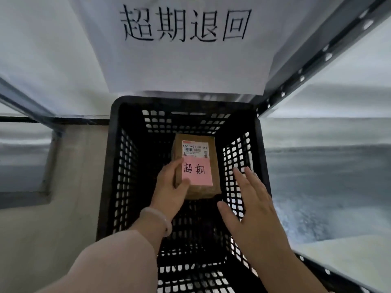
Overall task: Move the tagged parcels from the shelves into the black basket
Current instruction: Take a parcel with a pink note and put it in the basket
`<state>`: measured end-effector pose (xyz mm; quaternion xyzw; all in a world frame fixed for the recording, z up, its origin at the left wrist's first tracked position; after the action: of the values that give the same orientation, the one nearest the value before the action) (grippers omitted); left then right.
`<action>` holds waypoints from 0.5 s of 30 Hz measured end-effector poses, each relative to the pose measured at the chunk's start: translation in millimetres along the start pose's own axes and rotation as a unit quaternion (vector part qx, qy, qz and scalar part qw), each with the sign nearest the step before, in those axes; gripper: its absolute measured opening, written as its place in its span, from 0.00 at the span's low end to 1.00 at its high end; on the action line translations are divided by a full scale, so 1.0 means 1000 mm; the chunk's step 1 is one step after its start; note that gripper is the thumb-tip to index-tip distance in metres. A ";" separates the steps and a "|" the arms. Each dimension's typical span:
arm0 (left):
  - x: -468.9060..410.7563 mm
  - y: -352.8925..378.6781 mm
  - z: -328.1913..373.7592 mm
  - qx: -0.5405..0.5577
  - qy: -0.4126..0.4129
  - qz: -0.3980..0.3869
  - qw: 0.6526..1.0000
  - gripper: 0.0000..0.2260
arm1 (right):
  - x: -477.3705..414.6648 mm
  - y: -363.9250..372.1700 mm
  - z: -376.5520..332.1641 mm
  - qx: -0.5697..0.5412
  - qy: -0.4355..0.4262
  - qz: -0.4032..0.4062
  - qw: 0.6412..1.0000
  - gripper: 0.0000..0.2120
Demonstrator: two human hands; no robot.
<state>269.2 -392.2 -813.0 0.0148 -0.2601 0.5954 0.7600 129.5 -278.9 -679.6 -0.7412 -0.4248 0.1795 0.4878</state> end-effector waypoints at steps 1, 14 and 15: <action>-0.007 0.011 -0.005 0.003 0.000 -0.001 1.000 0.22 | -0.003 0.005 0.006 -0.001 0.001 0.004 1.000 0.34; -0.023 0.051 -0.002 -0.185 0.093 -0.101 0.973 0.28 | -0.008 0.018 0.020 -0.006 -0.003 0.022 1.000 0.34; -0.013 0.041 0.014 -0.193 0.122 -0.093 0.969 0.28 | -0.005 0.012 0.015 -0.001 -0.004 0.019 1.000 0.34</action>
<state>224.1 -396.9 -818.3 -0.1808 -0.2734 0.4577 0.8265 121.4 -276.5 -698.2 -0.7492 -0.4125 0.1912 0.4817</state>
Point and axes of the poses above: each hand's wrist, its own x-axis away from the middle knuckle, its own y-axis out of the palm, z = x × y, the point moved 6 cm from there along -x, towards the middle knuckle, and after that the axes turned 13 degrees about z, right-handed, at the moved point
